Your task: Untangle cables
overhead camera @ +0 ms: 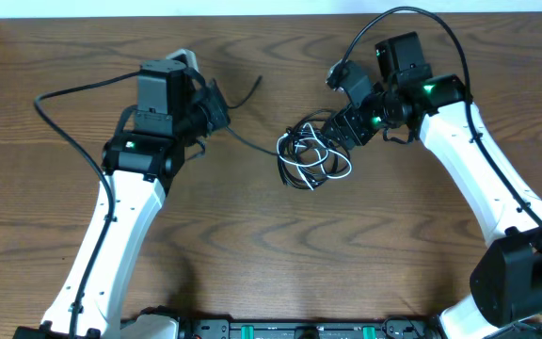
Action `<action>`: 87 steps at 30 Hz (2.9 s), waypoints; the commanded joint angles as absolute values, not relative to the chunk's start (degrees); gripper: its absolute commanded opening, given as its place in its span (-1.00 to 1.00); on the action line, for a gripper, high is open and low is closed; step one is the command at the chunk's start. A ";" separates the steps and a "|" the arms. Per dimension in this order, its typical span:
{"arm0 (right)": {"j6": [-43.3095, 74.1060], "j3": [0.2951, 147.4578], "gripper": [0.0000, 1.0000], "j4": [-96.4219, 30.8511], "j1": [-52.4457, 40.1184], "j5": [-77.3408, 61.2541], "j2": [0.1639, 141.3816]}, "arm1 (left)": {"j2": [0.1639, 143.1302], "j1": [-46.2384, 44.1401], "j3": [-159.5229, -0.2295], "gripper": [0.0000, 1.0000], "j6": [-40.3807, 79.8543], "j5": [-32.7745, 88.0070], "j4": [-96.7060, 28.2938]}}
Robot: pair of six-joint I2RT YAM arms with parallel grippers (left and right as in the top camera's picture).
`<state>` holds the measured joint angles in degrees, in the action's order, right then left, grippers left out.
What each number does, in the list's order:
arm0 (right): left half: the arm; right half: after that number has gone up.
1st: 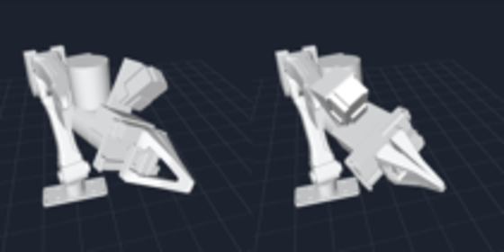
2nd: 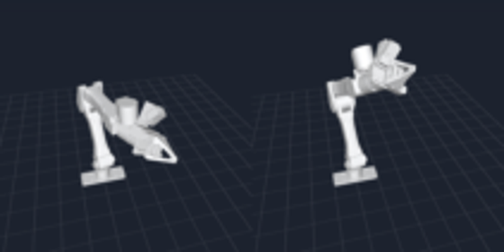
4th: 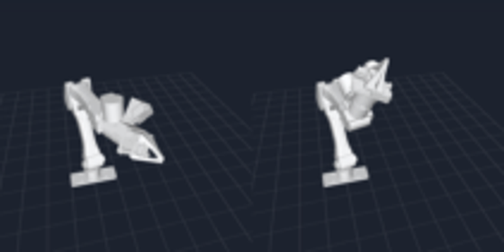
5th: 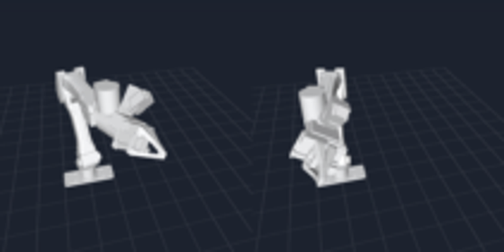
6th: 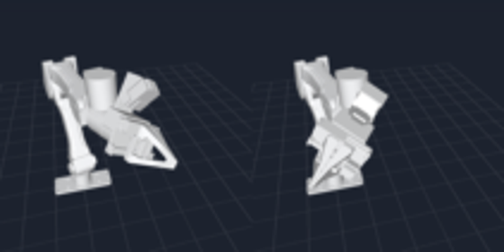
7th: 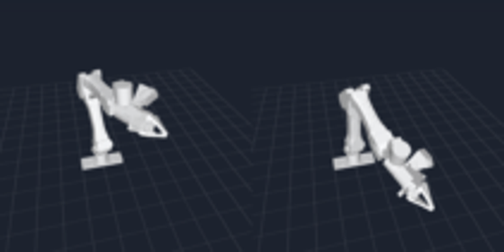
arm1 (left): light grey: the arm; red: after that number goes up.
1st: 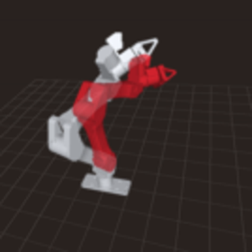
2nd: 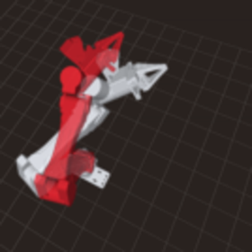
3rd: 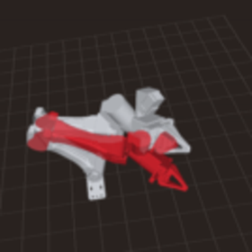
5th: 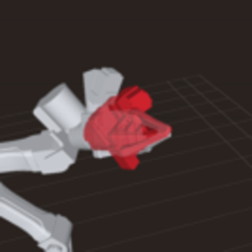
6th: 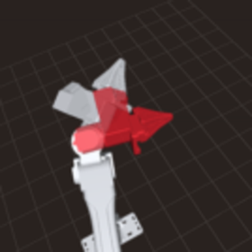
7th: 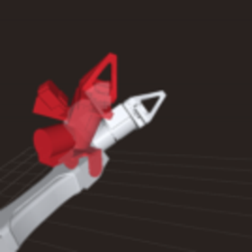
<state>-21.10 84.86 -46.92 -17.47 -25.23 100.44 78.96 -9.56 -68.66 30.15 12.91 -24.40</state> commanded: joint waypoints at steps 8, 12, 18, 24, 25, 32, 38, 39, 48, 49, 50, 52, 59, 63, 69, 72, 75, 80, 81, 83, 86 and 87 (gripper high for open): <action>-29.47 79.75 0.34 -41.06 -18.28 -24.58 104.44 | 78.67 -5.15 -68.58 -0.85 37.39 7.88 -22.02; -29.50 79.75 0.26 -38.98 -19.77 -24.58 108.77 | 80.07 -5.15 -68.58 -0.85 37.39 7.88 -22.50; -29.45 79.75 0.04 -35.81 -22.55 -24.56 114.17 | 82.41 -5.15 -68.58 -0.85 37.39 7.90 -22.85; -29.43 79.75 -0.21 -35.31 -23.35 -24.27 115.31 | 82.63 -5.15 -68.58 -0.85 37.17 7.88 -23.03; -29.41 79.75 -0.26 -35.31 -23.35 -24.10 115.31 | 82.63 -5.15 -68.58 -0.85 37.15 7.86 -23.05; -26.26 79.77 -0.78 -35.57 -22.04 -24.12 115.13 | 82.63 -5.15 -68.58 -0.85 37.12 7.86 -23.35; -22.02 79.81 -0.98 -35.62 -21.58 -24.23 114.02 | 82.63 -5.15 -68.58 -0.85 35.83 7.86 -24.16; -21.41 79.81 -0.98 -35.77 -21.58 -24.43 113.62 | 82.63 -5.15 -68.58 -0.85 35.83 7.86 -24.36; -20.14 79.81 -0.98 -42.87 -21.58 -27.14 105.08 | 82.63 -5.15 -68.58 -0.85 35.64 6.55 -24.99; -20.14 79.83 -0.97 -44.31 -21.58 -28.25 104.03 | 82.63 -5.15 -68.58 -0.85 35.66 6.07 -25.17; -20.16 79.81 -0.98 -45.71 -21.74 -29.43 103.07 | 82.70 -5.15 -68.58 -0.85 35.66 5.52 -25.26; -20.18 79.83 -0.98 -48.23 -22.11 -31.66 101.36 | 82.78 -5.15 -68.58 -0.85 35.64 5.21 -25.45; -20.80 79.81 -0.98 -53.39 -22.59 -35.51 97.25 | 83.92 -5.15 -68.58 -0.85 35.66 5.28 -25.58; -21.82 79.83 -0.98 -53.39 -22.04 -43.51 95.22 | 84.84 -5.15 -68.58 -0.85 35.66 5.28 -26.09; -23.24 79.83 -0.98 -53.87 -21.37 -54.04 90.39 | 86.13 -5.15 -68.58 -0.85 35.64 4.75 -26.33; -25.26 79.83 -0.98 -54.26 -20.82 -60.31 86.94 | 86.54 -5.15 -68.58 -0.85 35.66 2.98 -26.39; -26.61 79.83 -0.98 -54.13 -19.84 -64.58 83.64 | 87.15 -5.15 -68.58 -0.85 35.64 1.54 -26.81; -26.70 79.83 -0.98 -52.90 -15.00 -69.65 78.11 | 88.23 -5.15 -68.58 -0.85 35.62 0.23 -27.75; -26.11 79.83 -0.98 -52.34 -13.10 -71.11 77.12 | 88.47 -5.15 -68.58 -0.85 35.62 0.10 -27.88; -23.31 79.83 -0.98 -50.87 -9.34 -71.99 75.94 | 89.08 -5.15 -68.58 -0.85 35.62 -0.78 -28.29; -17.63 79.83 -0.98 -49.50 -2.74 -72.01 75.66 | 89.93 -5.15 -68.58 -0.85 35.64 -2.83 -29.26; -16.27 79.83 -0.98 -49.50 -0.97 -71.96 75.88 | 90.13 -5.15 -68.58 -0.85 35.64 -4.05 -29.65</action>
<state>-22.33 79.79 -49.82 -6.00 -68.03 75.88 89.06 -5.30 -68.66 36.18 0.45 -28.75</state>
